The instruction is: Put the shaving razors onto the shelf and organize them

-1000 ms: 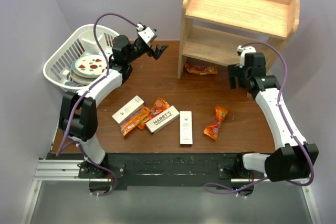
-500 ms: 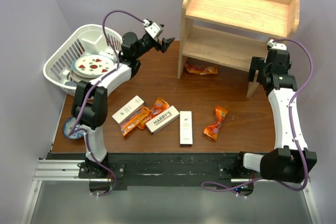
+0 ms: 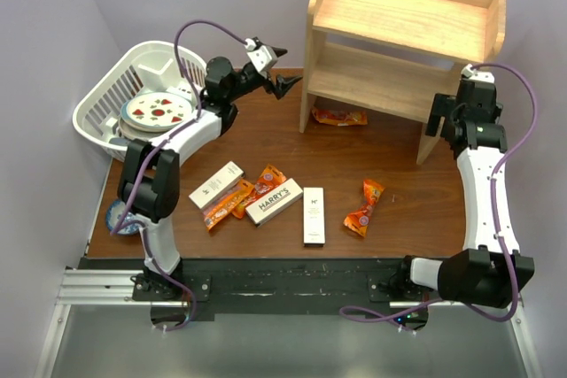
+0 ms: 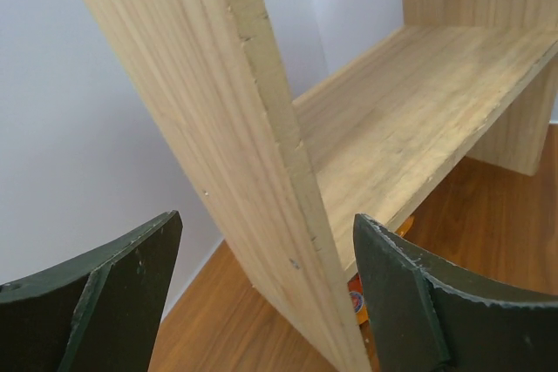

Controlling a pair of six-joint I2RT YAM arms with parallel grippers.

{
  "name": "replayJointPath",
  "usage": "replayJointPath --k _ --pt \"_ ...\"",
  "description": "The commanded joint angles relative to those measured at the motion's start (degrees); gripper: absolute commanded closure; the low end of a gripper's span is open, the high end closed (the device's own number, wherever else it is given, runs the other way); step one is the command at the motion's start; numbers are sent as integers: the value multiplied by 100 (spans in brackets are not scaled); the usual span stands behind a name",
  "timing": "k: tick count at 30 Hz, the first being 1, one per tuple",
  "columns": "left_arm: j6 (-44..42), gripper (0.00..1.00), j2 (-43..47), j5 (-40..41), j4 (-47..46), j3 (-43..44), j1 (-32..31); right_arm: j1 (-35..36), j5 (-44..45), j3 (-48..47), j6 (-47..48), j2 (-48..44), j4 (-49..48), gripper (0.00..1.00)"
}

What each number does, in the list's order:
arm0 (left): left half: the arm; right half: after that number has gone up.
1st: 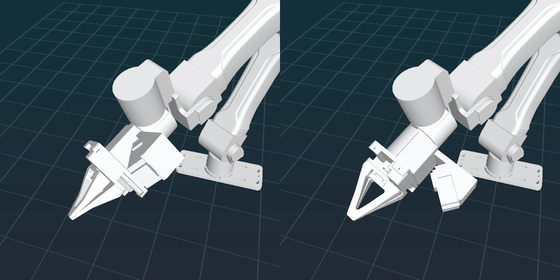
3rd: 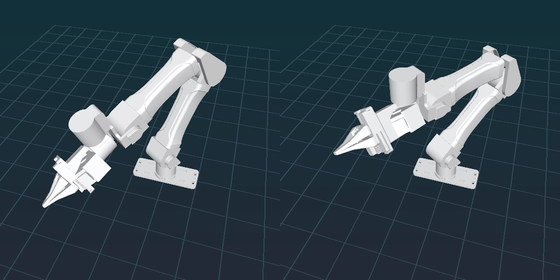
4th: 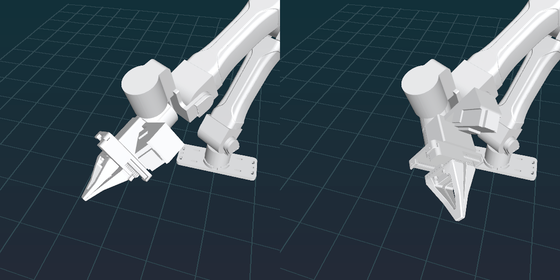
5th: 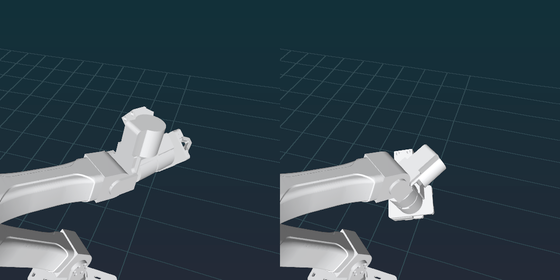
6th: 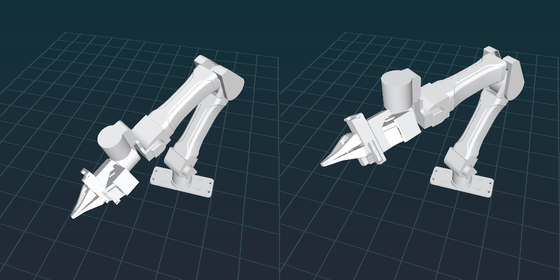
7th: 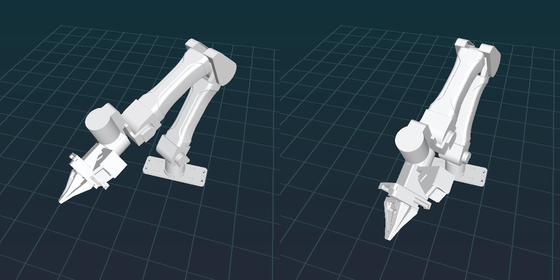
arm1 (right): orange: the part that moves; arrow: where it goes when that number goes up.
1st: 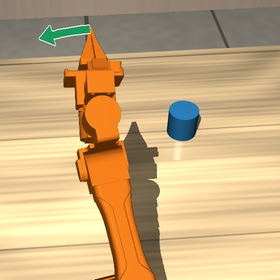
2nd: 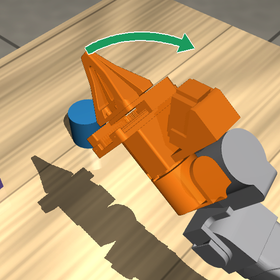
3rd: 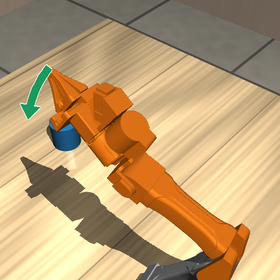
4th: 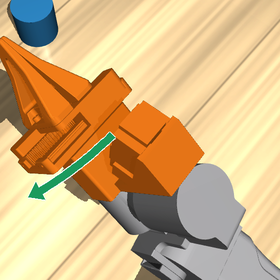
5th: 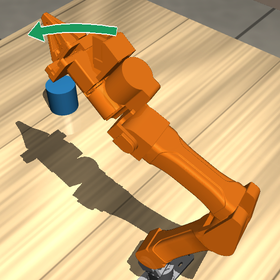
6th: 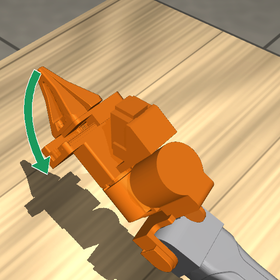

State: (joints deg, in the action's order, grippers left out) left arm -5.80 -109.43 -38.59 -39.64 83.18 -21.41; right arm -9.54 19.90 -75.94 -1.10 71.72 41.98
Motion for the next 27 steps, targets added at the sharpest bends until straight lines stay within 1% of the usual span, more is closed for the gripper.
replayJointPath --k 1,2,4,5,6,7,11,12,14,15,17,18,19,20,21,23,24,26,27 --pt "473 15 -16 444 -167 321 -179 -83 268 -246 -127 -80 135 4" --pt "544 14 -130 701 -106 592 -197 -92 330 -272 -188 -45 144 4" --pt "1009 13 -446 1080 -35 1084 -258 -162 383 -359 -232 52 118 4" --pt "1002 13 -483 1168 -166 1104 -285 -188 392 -386 -215 70 22 4" --pt "933 13 -501 1474 -254 1087 -337 -241 400 -412 -206 87 -40 4" --pt "714 13 -492 1547 -368 1034 -442 -267 392 -447 -189 114 -119 4" --pt "616 15 -545 1565 -571 964 -583 -399 401 -509 -144 254 -540 4" --pt "607 20 -536 1608 -598 964 -645 -452 340 -553 -162 289 -576 4" --pt "450 26 -536 1740 -702 911 -707 -478 269 -623 -232 412 -655 7" --pt "361 32 -545 1889 -747 893 -759 -479 225 -667 -250 439 -682 9" --pt "203 41 -553 2039 -869 858 -812 -479 198 -676 -268 518 -840 14" --pt "89 46 -562 2205 -905 858 -838 -479 172 -659 -268 544 -910 15" --pt "53 48 -562 2293 -931 849 -847 -487 155 -641 -241 571 -1050 16" --pt "36 51 -562 2381 -967 867 -847 -479 146 -624 -224 623 -1147 19" --pt "-52 59 -536 2591 -967 867 -847 -487 120 -554 -206 632 -1261 21" --pt "-184 67 -501 2812 -1019 867 -839 -487 -73 -483 -145 685 -1586 25" --pt "-254 72 -466 3065 -1028 867 -830 -496 -187 -474 -153 763 -1692 30" --pt "-342 76 -465 3243 -1055 911 -821 -487 -442 -509 -179 895 -1912 35" --pt "-438 78 -492 3400 -1063 946 -804 -487 -487 -562 -214 1061 -1982 39"
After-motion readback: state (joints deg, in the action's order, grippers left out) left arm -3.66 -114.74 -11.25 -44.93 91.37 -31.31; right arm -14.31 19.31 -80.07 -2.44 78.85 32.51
